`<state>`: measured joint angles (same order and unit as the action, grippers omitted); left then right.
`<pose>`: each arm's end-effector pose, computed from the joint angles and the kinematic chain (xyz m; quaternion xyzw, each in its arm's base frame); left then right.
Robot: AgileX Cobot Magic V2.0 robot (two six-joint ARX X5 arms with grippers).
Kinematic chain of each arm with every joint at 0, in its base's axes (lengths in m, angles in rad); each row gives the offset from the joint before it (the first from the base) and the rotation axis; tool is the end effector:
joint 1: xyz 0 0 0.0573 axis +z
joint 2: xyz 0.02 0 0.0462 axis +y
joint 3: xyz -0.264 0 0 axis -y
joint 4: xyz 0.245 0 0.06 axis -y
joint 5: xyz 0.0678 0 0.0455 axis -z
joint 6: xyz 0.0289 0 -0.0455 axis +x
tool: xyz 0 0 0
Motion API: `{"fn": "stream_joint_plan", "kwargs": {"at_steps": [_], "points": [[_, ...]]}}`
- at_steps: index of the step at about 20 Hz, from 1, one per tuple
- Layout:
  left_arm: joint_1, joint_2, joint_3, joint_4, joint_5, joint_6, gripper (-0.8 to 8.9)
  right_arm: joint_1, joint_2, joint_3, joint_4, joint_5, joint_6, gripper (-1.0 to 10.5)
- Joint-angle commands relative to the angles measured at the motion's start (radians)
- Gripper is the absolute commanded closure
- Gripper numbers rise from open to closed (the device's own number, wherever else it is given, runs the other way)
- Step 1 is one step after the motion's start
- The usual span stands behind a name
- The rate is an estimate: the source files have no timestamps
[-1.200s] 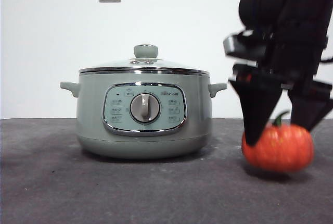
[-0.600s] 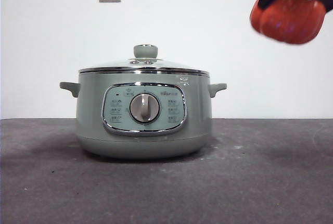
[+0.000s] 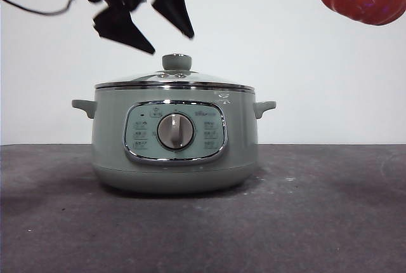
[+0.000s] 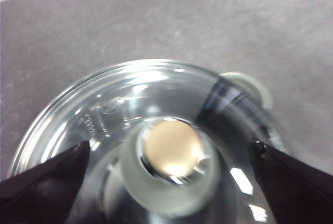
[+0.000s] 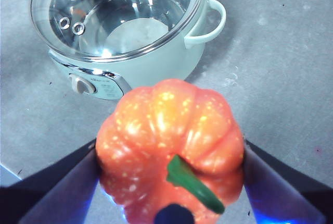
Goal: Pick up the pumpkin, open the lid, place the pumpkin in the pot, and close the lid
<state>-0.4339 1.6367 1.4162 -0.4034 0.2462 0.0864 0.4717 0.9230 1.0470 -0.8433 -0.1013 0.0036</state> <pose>0.3303 -0.1608 0.3159 0.0675 0.2916 -0.3303 0.8952 0.1492 0.0794 0.3402 -0.0632 0.3464 0.2639 0.8980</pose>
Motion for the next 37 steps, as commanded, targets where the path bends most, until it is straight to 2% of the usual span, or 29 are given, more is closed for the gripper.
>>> {"fn": "stream_joint_plan", "kwargs": {"at_steps": [1,7,9,12,13,17,27,33,37], "points": [[-0.006,0.050,0.000,0.026,-0.016,0.019,0.91,0.001,-0.002,-0.002,0.003,0.003,0.006,9.6],[-0.011,0.079,0.000,0.036,-0.038,0.019,0.92,0.001,-0.001,-0.002,0.004,0.003,0.006,9.6],[-0.011,0.079,0.000,0.032,-0.037,0.019,1.21,0.001,-0.001,-0.002,0.005,0.004,0.006,9.6],[-0.025,0.079,0.000,0.026,-0.033,0.019,5.77,0.000,-0.001,-0.002,0.005,0.004,0.006,9.6],[-0.029,0.079,0.000,0.027,-0.033,0.019,6.65,0.000,-0.001,-0.002,0.005,0.004,0.006,9.6],[-0.032,0.079,0.000,0.027,-0.033,0.019,8.28,0.000,0.000,-0.002,0.004,0.004,0.006,9.6],[-0.032,0.014,0.000,0.014,-0.034,0.019,8.22,0.000,0.000,-0.002,0.006,0.004,0.006,9.6],[-0.029,-0.159,0.001,-0.005,-0.039,0.019,8.22,0.000,0.042,-0.002,0.117,-0.004,0.006,9.6],[-0.022,-0.333,0.001,-0.111,-0.095,0.019,8.22,0.003,0.159,0.042,0.239,-0.027,0.006,9.6]]}}
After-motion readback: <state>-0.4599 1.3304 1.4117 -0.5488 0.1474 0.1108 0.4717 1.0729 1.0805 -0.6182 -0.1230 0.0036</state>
